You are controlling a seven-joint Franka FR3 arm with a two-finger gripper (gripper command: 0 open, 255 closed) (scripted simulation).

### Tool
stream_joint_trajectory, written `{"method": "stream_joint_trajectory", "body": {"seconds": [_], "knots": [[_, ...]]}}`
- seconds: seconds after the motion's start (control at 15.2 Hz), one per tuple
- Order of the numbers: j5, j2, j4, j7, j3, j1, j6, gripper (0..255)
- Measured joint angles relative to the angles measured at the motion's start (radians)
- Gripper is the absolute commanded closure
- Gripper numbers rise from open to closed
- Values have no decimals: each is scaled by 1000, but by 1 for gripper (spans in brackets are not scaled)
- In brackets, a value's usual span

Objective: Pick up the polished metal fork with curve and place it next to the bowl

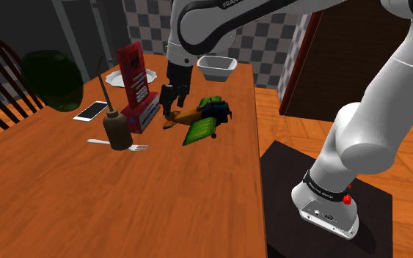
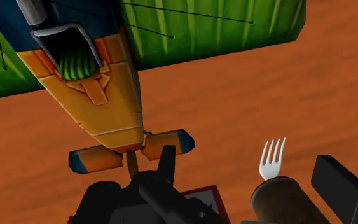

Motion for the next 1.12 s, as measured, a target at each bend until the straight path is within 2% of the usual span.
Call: {"method": "stream_joint_trajectory", "body": {"seconds": [0.66, 1.12], "knots": [[34, 331, 228, -31, 56, 60, 103, 0], [33, 413, 244, -29, 66, 81, 171, 0]]}}
